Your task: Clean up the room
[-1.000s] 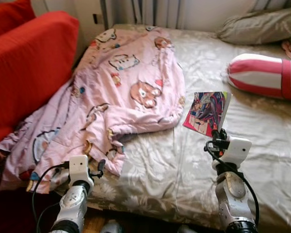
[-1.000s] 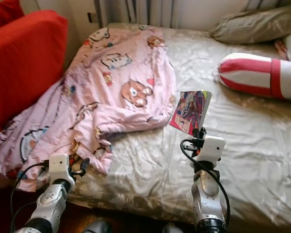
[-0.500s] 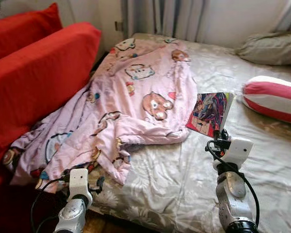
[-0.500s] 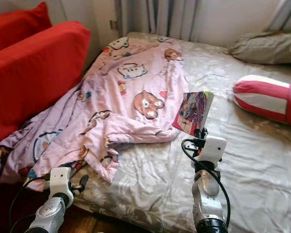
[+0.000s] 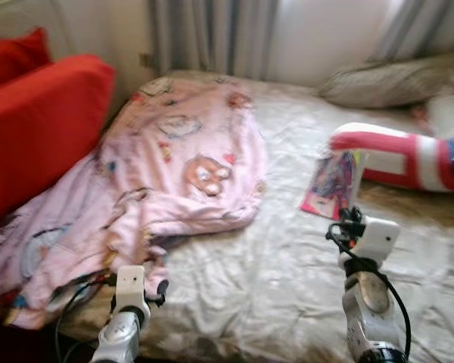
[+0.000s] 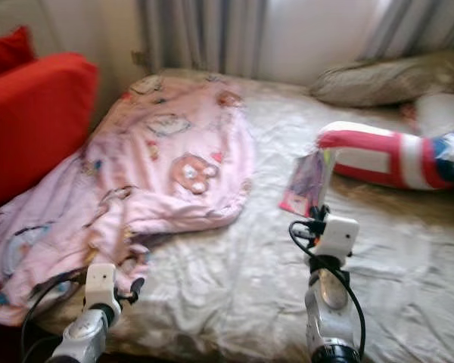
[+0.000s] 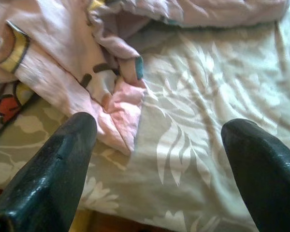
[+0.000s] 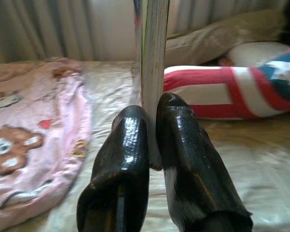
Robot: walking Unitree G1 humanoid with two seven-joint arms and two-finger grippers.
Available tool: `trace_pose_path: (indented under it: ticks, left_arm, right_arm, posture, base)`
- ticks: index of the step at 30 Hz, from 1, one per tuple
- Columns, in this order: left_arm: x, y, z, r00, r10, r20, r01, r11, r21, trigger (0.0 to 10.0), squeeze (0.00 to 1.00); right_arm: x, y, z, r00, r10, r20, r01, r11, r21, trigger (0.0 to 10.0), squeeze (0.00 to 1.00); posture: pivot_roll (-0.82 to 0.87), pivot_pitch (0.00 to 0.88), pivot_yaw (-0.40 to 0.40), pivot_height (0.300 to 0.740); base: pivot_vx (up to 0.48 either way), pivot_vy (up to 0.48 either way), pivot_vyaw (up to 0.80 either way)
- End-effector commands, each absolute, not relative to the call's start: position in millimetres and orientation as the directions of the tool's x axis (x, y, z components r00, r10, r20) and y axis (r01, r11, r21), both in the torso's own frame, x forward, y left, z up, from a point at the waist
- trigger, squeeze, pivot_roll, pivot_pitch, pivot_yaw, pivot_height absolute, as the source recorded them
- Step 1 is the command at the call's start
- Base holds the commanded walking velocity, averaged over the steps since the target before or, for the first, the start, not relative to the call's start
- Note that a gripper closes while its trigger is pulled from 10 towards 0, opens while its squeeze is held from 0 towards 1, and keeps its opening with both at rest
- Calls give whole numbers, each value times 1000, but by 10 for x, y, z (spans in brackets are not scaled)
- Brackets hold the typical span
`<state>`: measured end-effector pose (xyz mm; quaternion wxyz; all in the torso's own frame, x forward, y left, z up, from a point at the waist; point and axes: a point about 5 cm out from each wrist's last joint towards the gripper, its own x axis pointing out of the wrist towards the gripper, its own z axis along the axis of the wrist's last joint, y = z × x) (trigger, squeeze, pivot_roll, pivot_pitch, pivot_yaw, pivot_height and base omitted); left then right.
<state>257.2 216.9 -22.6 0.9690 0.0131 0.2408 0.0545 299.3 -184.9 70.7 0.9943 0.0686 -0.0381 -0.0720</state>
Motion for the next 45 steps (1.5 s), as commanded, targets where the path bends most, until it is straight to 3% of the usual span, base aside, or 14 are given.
trace_pose_path:
  ticks: [1, 36, 45]
  left_arm:
    - [2522, 2148, -277, 864, 108, -491, -92, 994, 57, 10000, 0]
    - [2518, 2086, -287, 870, 78, -487, -55, 997, 61, 10000, 0]
    - [2523, 2077, -284, 871, 75, -486, -55, 997, 55, 10000, 0]
  right_arm:
    - [3045, -1810, 841, 983, -127, 132, 108, 985, 137, 10000, 0]
    - [3029, -1790, 764, 985, -135, 103, 121, 984, 134, 10000, 0]
    - [3036, -1791, 767, 985, -135, 103, 121, 984, 132, 10000, 0]
  posture:
    - [30, 66, -67, 739]
    - [30, 22, -55, 739]
    - [28, 33, -59, 739]
  base:
    - [0, -356, 0]
    - [0, -340, 0]
    - [0, -91, 0]
